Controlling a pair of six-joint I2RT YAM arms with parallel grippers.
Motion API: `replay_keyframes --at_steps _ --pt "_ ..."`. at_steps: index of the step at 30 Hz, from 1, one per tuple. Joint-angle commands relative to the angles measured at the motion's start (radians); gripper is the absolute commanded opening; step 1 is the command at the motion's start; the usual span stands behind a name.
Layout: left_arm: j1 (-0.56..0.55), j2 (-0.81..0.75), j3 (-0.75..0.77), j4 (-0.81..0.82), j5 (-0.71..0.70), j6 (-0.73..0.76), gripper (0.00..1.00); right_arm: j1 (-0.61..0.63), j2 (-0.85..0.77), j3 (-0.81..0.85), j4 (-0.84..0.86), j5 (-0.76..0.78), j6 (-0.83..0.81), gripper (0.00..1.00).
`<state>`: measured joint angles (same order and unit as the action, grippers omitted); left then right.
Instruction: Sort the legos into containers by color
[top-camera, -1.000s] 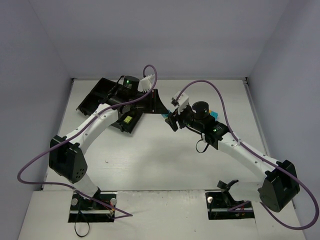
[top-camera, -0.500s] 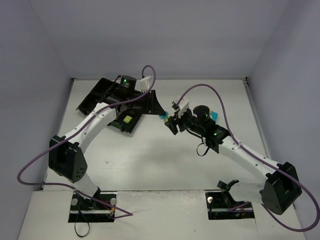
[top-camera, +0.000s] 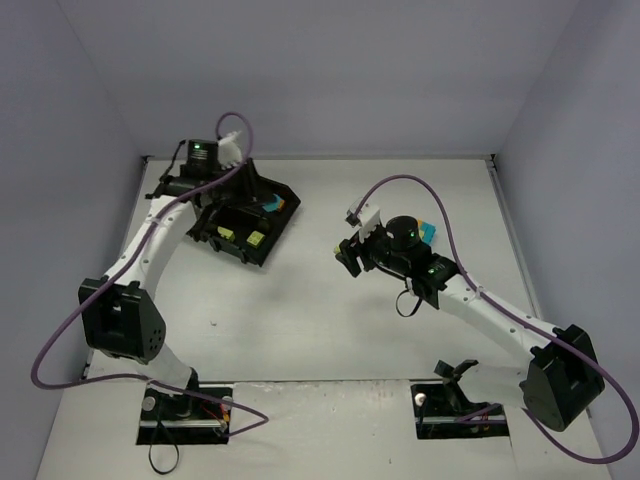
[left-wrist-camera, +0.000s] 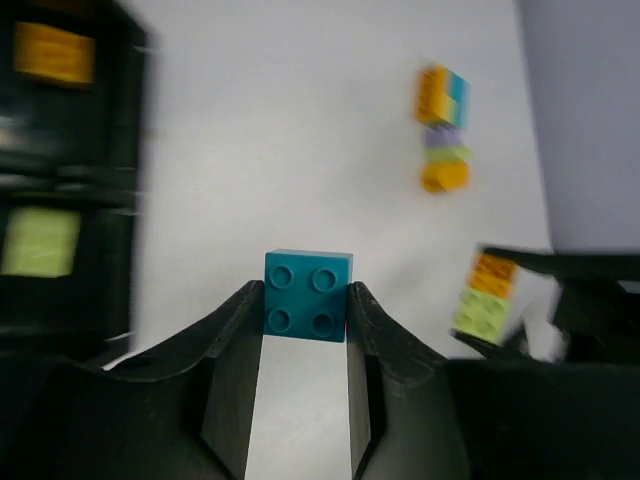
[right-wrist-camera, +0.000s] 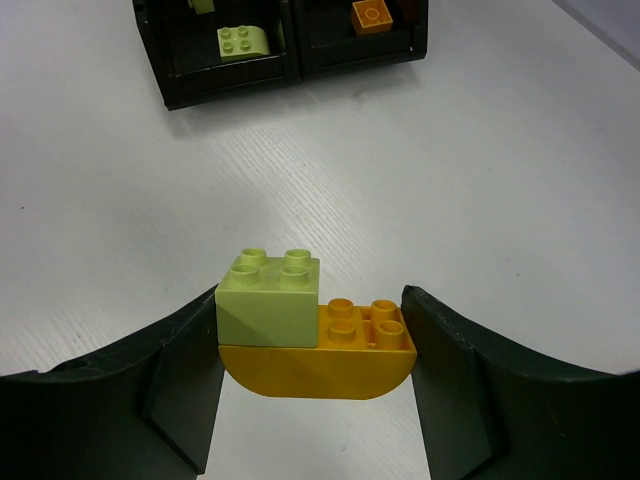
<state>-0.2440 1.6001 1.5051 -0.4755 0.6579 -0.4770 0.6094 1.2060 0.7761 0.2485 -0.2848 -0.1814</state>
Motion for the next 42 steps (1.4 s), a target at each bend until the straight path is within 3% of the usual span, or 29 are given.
replay_keyframes --at_steps 1,4,5,8,13,23,24,28,33,42 --pt "0.157 -0.078 0.046 -0.057 -0.380 0.009 0.00 -0.002 -0.006 0.051 0.044 0.003 0.002 0.00" --pt "0.236 -0.049 0.023 -0.038 -0.507 -0.006 0.05 0.000 0.000 0.054 0.044 0.003 0.005 0.00" --pt "0.288 -0.037 0.020 -0.031 -0.520 -0.006 0.12 0.000 -0.002 0.052 0.046 -0.001 0.008 0.00" --pt "0.334 0.046 0.024 -0.003 -0.544 0.003 0.13 0.001 -0.006 0.049 0.048 -0.004 0.011 0.00" --pt "0.368 0.190 0.059 0.046 -0.590 0.021 0.20 0.001 -0.013 0.048 0.048 -0.007 0.014 0.00" --pt "0.385 0.304 0.182 0.031 -0.549 0.060 0.50 0.001 -0.008 0.057 0.040 -0.014 0.019 0.00" --pt "0.382 0.296 0.181 0.032 -0.522 0.055 0.55 0.001 -0.008 0.060 0.040 -0.016 0.019 0.00" --pt "0.365 0.221 0.164 -0.004 -0.429 0.017 0.63 0.001 0.010 0.081 0.040 -0.036 0.010 0.01" --pt "0.286 0.081 0.072 0.031 -0.246 -0.031 0.63 0.001 0.021 0.118 0.041 -0.071 -0.004 0.01" --pt "-0.004 -0.078 -0.043 0.113 0.176 -0.081 0.63 0.001 0.018 0.181 0.015 -0.131 -0.033 0.02"
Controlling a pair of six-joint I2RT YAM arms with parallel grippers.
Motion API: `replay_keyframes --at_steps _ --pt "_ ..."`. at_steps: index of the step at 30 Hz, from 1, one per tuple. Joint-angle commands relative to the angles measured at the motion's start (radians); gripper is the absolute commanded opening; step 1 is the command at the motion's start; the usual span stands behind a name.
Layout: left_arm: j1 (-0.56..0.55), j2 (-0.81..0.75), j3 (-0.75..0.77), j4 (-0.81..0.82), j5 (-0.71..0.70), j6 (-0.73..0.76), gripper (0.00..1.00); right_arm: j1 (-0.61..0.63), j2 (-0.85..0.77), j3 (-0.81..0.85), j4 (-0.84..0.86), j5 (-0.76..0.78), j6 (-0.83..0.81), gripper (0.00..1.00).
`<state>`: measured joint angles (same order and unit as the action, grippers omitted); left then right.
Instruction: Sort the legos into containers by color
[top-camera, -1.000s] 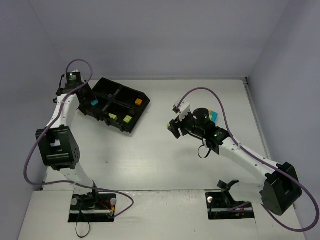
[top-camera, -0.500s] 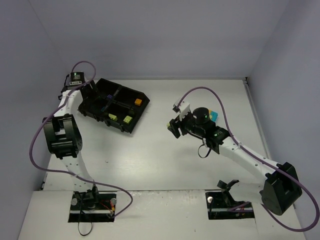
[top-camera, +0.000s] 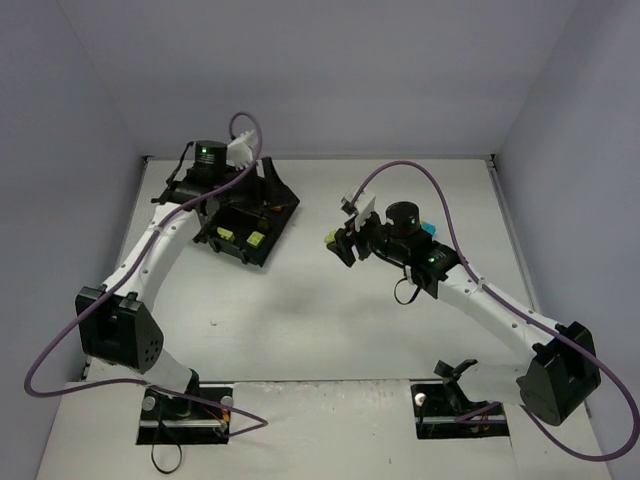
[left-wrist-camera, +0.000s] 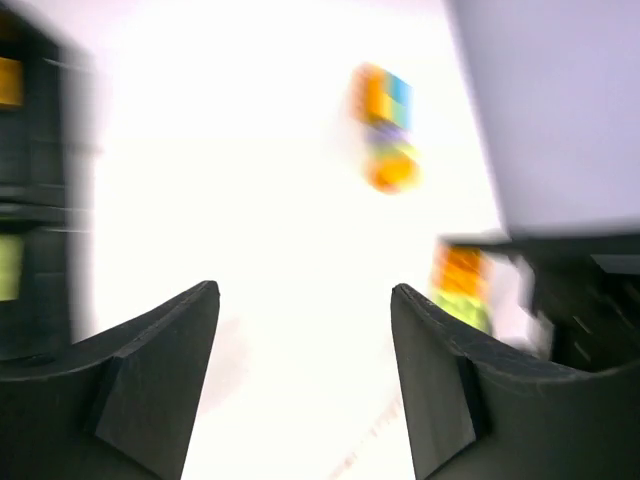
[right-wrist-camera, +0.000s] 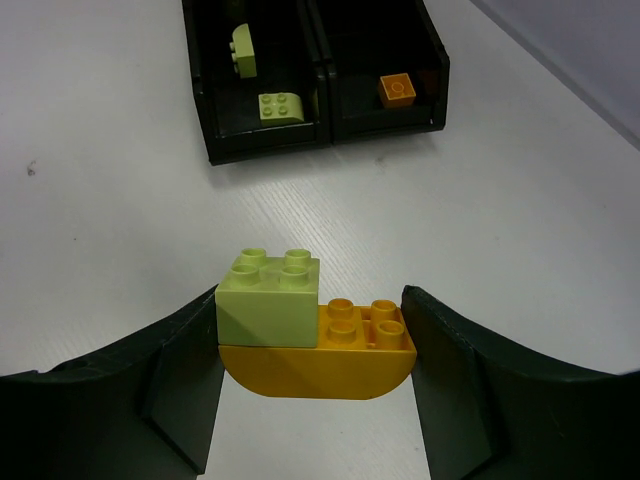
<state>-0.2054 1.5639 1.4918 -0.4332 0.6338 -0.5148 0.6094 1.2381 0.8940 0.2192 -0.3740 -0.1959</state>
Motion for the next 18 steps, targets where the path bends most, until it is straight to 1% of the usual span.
replay_keyframes --at_steps 1,2,5,6,8,14,18 --pt "-0.060 -0.051 -0.044 0.086 0.222 -0.071 0.63 0.001 -0.015 0.066 0.043 -0.049 -0.019 0.02" --pt "-0.093 -0.056 -0.057 0.103 0.249 -0.085 0.63 0.003 -0.019 0.068 0.040 -0.054 -0.020 0.02" --pt "-0.140 -0.064 -0.077 0.145 0.280 -0.114 0.63 0.003 -0.026 0.071 0.037 -0.066 -0.019 0.02" --pt "-0.169 -0.062 -0.077 0.149 0.291 -0.114 0.63 0.003 -0.029 0.069 0.035 -0.069 -0.019 0.02" --pt "-0.193 -0.056 -0.074 0.145 0.299 -0.103 0.63 0.004 -0.031 0.071 0.032 -0.075 -0.017 0.02" --pt "-0.232 -0.044 -0.076 0.145 0.323 -0.080 0.63 0.012 -0.045 0.071 0.028 -0.085 -0.010 0.02" --pt "-0.256 -0.009 -0.064 0.116 0.339 -0.067 0.63 0.016 -0.061 0.063 0.026 -0.086 -0.005 0.02"
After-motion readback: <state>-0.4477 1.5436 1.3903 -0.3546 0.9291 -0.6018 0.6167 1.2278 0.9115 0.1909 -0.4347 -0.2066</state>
